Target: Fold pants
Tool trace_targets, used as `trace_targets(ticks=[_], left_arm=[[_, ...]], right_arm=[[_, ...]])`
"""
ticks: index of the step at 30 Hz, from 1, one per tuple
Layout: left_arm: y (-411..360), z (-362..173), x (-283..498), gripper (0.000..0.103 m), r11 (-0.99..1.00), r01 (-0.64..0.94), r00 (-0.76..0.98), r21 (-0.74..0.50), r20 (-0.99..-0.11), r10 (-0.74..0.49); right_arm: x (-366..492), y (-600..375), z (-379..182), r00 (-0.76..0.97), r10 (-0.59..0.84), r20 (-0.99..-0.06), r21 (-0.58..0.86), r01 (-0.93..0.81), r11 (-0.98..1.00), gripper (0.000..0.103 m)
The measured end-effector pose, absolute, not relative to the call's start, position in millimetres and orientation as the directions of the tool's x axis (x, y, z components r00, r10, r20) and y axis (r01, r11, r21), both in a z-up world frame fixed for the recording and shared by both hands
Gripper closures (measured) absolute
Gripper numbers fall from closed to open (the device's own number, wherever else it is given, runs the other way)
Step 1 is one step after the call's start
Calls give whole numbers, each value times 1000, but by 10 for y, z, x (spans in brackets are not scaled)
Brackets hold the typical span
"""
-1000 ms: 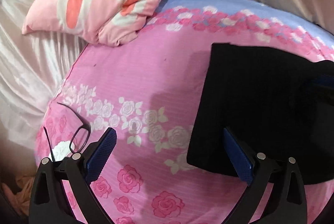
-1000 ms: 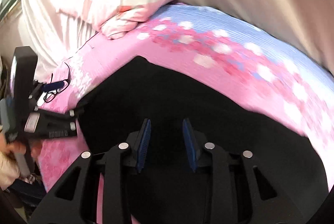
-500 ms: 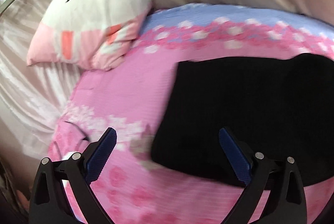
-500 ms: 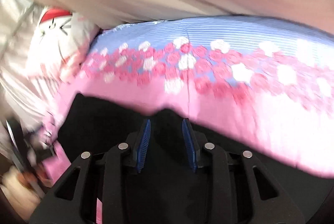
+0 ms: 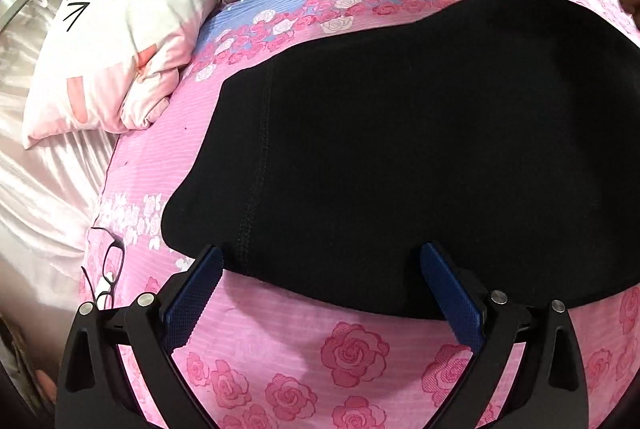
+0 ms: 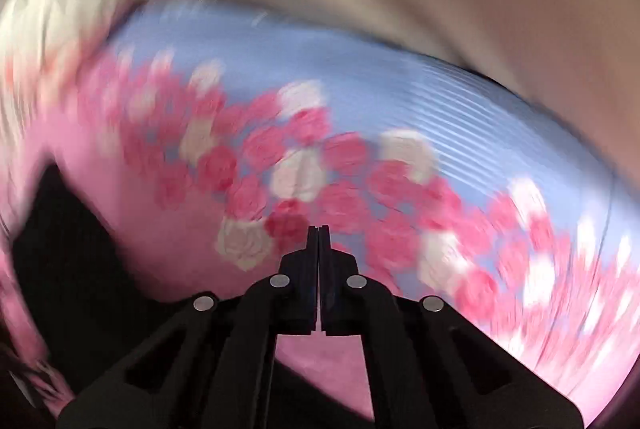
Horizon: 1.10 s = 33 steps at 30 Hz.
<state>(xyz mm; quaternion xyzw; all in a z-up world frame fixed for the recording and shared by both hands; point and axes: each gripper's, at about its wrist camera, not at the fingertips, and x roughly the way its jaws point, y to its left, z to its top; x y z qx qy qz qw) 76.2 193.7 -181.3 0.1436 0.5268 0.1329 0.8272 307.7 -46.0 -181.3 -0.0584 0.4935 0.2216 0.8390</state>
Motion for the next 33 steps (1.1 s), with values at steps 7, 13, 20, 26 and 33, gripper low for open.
trace_targets(ticks=[7, 13, 20, 26, 33], left_arm=[[1734, -1487, 739, 5, 937, -87, 454, 337, -824, 339], [898, -1402, 780, 5, 946, 16, 479, 325, -833, 278], [-269, -1388, 733, 5, 940, 154, 507, 305, -841, 189], [-978, -1305, 695, 5, 937, 205, 514, 284, -846, 143], [-1451, -1263, 619, 5, 921, 233, 525, 313, -838, 152]], right_arm=[[1425, -1446, -1674, 520, 358, -776, 143, -406, 902, 96], [840, -3386, -2030, 524, 126, -843, 78, -114, 990, 103], [337, -5479, -1757, 569, -102, -816, 96, 308, 947, 76], [542, -5808, -2040, 549, 4, -836, 161, 238, 958, 76], [621, -5945, -2108, 570, 46, -820, 142, 126, 982, 99]])
